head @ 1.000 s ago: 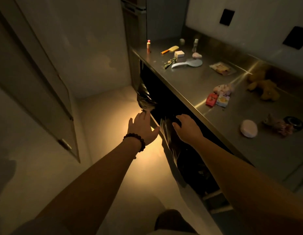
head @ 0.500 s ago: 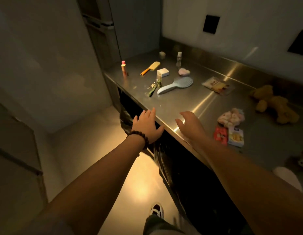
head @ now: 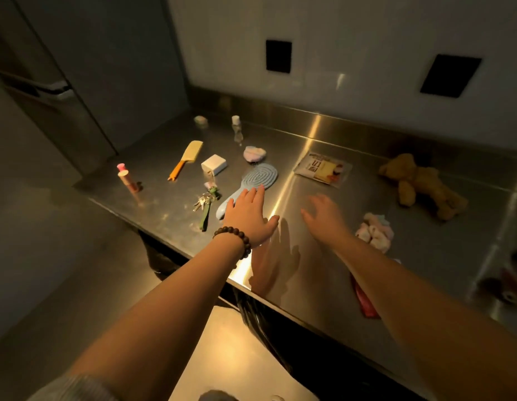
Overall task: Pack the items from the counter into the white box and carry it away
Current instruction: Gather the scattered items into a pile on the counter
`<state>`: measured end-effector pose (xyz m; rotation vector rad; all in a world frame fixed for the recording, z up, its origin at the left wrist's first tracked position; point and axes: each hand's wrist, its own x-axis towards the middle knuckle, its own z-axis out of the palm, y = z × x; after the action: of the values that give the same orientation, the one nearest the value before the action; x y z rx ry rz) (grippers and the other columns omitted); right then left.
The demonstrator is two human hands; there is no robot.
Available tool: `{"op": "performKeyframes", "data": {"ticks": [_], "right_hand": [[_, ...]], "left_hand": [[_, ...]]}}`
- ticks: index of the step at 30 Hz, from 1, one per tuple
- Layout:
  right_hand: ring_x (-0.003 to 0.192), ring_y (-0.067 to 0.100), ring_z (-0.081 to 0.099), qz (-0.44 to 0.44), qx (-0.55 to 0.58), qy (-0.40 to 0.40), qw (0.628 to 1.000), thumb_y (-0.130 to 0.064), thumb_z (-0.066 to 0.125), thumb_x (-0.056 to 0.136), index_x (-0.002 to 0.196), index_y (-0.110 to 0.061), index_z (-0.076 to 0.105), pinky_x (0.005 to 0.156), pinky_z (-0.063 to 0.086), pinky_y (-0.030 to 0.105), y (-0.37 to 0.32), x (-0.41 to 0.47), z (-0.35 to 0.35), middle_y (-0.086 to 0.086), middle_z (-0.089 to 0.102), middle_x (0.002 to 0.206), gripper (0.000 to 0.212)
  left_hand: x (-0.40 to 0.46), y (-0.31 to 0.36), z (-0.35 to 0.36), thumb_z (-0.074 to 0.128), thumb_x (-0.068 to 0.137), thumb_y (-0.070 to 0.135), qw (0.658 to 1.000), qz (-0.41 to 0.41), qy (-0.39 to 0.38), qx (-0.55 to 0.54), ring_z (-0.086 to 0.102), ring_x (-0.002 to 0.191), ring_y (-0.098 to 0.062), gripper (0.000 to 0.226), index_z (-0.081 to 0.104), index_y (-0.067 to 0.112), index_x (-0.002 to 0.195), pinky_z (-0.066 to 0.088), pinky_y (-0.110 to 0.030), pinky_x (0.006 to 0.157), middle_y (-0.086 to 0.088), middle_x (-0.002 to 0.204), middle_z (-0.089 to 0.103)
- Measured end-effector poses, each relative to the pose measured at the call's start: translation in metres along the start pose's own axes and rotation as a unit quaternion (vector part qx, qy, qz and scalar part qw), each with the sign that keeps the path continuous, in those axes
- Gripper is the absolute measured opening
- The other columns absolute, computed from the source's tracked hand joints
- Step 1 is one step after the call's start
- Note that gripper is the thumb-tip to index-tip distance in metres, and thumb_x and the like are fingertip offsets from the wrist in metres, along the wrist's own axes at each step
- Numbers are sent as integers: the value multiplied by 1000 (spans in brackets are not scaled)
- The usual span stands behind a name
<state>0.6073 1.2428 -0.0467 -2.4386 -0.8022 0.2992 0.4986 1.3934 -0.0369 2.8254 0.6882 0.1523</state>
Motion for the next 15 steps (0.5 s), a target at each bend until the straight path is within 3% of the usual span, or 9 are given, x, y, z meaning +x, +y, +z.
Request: {"op": "performKeyframes", "data": {"ticks": [8,15], "right_hand": [[137,27,35,88,-18,28,996,-34,45,99,143,-16,41,110,31,39,12,23,4,10,35,151,48],[136,24,38,144,-1,96,985,-39,48,97,142,-24,41,106,37,38,-18,51,30,2,35,152,49]], "left_hand": [[61,-12,11,39,88,56,996,91,-26,-1,16,142,-23,76,12,20,149,11,-47,115,-4,155,21],[113,-57,10,42,87,55,984,169,-55,13,16,142,-23,78,13,18,149,12,-47,115,-6,155,20]]}}
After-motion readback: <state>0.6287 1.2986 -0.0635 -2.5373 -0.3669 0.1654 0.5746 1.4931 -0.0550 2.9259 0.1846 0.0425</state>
